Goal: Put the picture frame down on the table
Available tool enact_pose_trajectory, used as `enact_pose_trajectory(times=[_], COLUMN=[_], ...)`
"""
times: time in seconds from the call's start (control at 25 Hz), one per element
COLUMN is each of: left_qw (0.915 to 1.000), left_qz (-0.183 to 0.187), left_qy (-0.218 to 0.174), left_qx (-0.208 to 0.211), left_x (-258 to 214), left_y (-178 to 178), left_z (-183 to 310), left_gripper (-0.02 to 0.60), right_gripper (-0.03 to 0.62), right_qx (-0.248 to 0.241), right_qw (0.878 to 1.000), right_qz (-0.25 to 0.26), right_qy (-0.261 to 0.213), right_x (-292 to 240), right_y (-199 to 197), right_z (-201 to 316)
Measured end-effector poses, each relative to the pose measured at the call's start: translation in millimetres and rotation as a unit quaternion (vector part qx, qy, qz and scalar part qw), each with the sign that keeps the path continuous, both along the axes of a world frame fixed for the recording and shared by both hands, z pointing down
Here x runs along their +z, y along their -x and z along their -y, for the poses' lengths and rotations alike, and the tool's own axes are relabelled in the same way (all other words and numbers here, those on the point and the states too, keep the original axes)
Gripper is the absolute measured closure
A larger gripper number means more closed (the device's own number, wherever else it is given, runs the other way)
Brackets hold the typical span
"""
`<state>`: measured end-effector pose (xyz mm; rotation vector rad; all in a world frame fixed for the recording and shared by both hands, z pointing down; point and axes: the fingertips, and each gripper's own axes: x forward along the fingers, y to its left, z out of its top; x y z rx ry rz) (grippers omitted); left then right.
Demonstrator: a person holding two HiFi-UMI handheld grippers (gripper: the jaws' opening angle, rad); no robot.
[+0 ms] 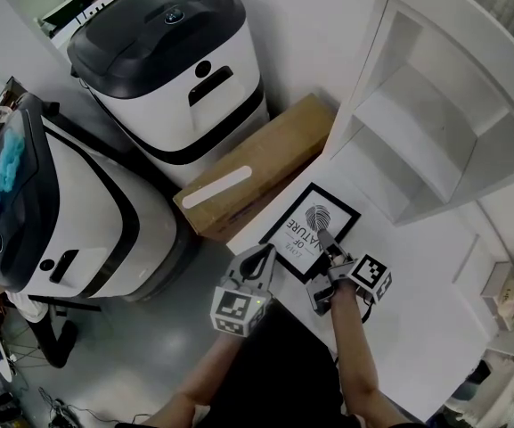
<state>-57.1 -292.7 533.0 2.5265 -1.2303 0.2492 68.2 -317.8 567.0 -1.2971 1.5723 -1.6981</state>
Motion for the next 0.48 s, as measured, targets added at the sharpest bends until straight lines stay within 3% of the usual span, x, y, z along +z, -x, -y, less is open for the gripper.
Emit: enact_pose_trajectory(times=[0.48], left_qw=[0.9998], left_qz=[0.011], left_qy=[0.012], left_qx=[0.009], left_x=[15], left_y=[-10], left_z=[0], left_gripper=[0.571], right_gripper=[0.580], right_qx=[0.009], right_qw=[1.000], right_qz=[0.023], right_qy=[0.005], right_x=[18], right_y=[-8], right_z=[23])
